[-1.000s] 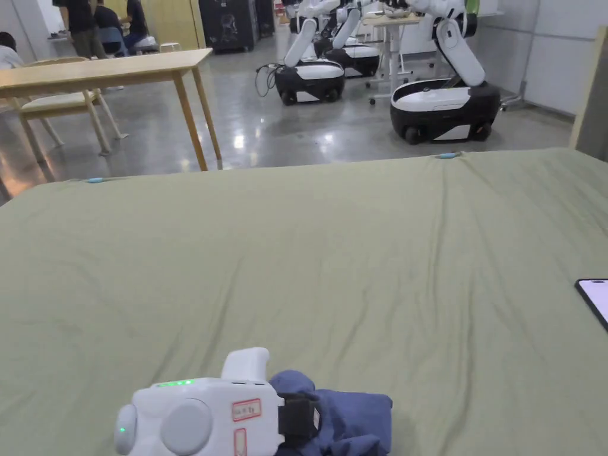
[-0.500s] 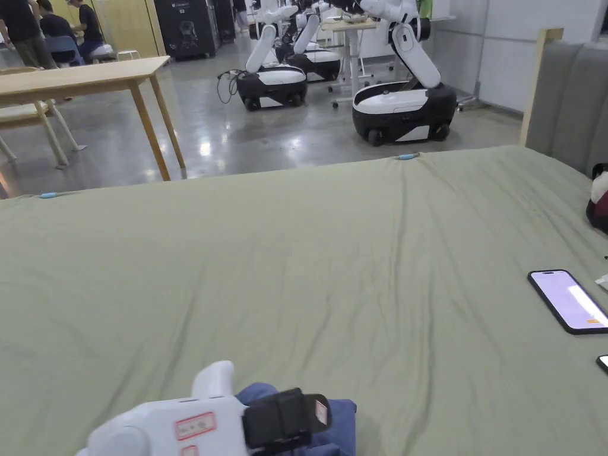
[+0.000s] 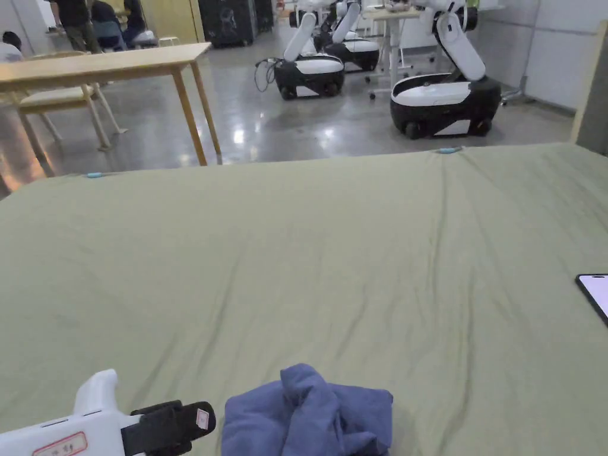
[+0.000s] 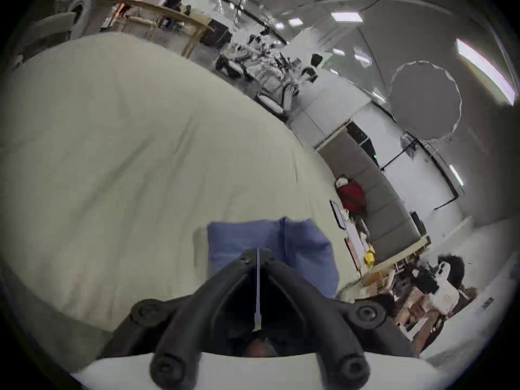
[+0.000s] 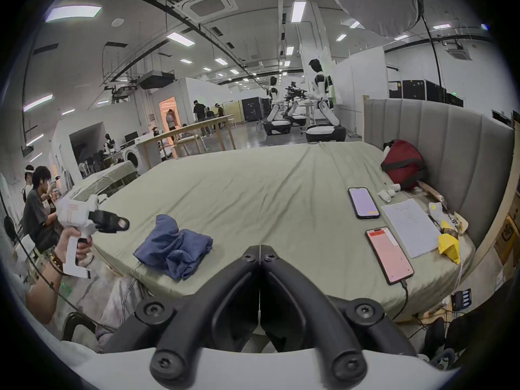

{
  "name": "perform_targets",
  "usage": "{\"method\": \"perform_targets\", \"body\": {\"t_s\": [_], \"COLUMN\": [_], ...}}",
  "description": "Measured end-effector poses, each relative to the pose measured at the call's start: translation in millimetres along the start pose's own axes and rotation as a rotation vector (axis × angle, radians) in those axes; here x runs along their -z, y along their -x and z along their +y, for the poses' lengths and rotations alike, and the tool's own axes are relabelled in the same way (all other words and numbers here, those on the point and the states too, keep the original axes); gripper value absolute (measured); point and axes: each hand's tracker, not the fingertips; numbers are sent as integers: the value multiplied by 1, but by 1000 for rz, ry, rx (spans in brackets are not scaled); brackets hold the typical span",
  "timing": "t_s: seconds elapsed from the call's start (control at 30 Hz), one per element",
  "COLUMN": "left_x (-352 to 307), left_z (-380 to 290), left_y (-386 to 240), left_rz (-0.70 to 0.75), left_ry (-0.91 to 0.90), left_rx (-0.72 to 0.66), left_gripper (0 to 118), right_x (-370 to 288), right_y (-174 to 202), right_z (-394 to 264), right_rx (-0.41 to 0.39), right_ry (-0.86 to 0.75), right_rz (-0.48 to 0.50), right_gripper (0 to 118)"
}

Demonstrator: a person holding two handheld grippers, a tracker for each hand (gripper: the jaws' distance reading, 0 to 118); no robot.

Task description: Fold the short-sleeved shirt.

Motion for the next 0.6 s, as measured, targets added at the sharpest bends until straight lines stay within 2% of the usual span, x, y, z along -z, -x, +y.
{"method": "perform_targets", "body": {"t_s": [0.1, 0.2, 0.3, 0.43, 0.6], "left_x": [40, 81, 128, 169, 169], "left_z": [-8, -14, -18, -22, -26], "left_y": [-10, -40, -64, -86, -100], "left_rz": [-95, -190, -120, -137, -90], "left_ry": [64, 129, 210, 240, 259], "left_rx": [-4, 69, 113, 103, 143], "left_gripper": [0, 0, 0, 0, 0], "right_x": [-3, -11, -17, -22, -17], "right_y": [3, 3, -1, -10, -8], "right_z": [2, 2, -1, -8, -16], "right_rx": [-7, -12, -5, 6, 20], "right_ry": [-5, -7, -2, 10, 52], "right_rz": [9, -6, -28, -52, -56], "right_gripper": [0, 0, 0, 0, 0]}}
